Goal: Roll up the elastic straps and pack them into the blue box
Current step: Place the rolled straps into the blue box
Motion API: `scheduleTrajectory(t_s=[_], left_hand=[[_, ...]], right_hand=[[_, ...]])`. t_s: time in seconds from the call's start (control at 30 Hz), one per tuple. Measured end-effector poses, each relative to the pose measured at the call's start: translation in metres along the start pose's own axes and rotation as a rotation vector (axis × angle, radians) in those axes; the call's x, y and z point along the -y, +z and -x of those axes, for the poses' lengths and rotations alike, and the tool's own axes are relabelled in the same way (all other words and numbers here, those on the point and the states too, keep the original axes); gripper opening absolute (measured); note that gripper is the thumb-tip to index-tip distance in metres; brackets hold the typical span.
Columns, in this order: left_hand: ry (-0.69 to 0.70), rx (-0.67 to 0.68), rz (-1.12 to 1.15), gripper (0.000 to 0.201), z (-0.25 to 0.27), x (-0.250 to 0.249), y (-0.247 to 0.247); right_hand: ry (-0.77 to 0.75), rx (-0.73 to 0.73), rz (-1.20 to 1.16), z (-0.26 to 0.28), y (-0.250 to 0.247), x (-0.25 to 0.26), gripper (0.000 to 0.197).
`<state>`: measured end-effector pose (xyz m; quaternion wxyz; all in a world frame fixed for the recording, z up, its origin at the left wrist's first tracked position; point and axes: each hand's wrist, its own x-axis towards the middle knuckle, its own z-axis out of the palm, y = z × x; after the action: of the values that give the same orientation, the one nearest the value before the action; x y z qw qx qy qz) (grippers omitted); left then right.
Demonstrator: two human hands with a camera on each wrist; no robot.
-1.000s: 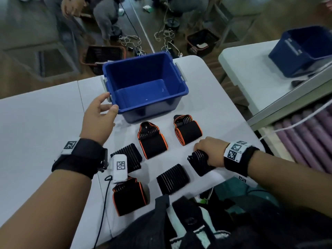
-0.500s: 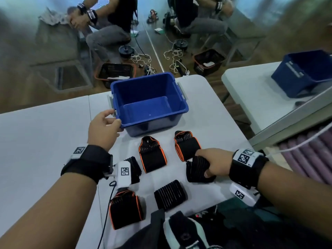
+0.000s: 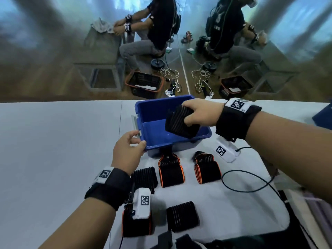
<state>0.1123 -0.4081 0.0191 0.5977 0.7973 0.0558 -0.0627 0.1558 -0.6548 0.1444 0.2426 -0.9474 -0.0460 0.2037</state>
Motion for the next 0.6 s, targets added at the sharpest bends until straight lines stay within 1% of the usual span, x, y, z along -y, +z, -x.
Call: scheduleTrajectory(t_s=[0.07,0.17,0.23,0.3,0.43,0.6], left_hand=[[-0.006,-0.010,0.031,0.037,0.003,0.002,0.000],[-0.016,-0.021,0.064,0.037,0.005,0.006,0.004],[-0.031,-0.023,0.086,0.039,0.005,0.011,0.004],[-0.040,-0.026,0.104,0.039,0.004,0.015,0.004],[-0.017,-0.026,0.108,0.038,0.003,0.020,0.004],[-0.010,-0.041,0.121,0.038,0.003,0.022,0.003]], right_hand=[[-0.015,0.043,0.084,-0.032,0.005,0.012,0.017],[0.011,0.099,0.235,-0.067,0.014,0.024,0.027],[0.024,0.185,0.325,-0.087,0.023,0.030,0.036],[0.045,0.282,0.390,-0.104,0.032,0.033,0.039],[0.052,0.411,0.520,-0.129,0.054,0.040,0.043],[0.051,0.577,0.645,-0.140,0.085,0.048,0.045]])
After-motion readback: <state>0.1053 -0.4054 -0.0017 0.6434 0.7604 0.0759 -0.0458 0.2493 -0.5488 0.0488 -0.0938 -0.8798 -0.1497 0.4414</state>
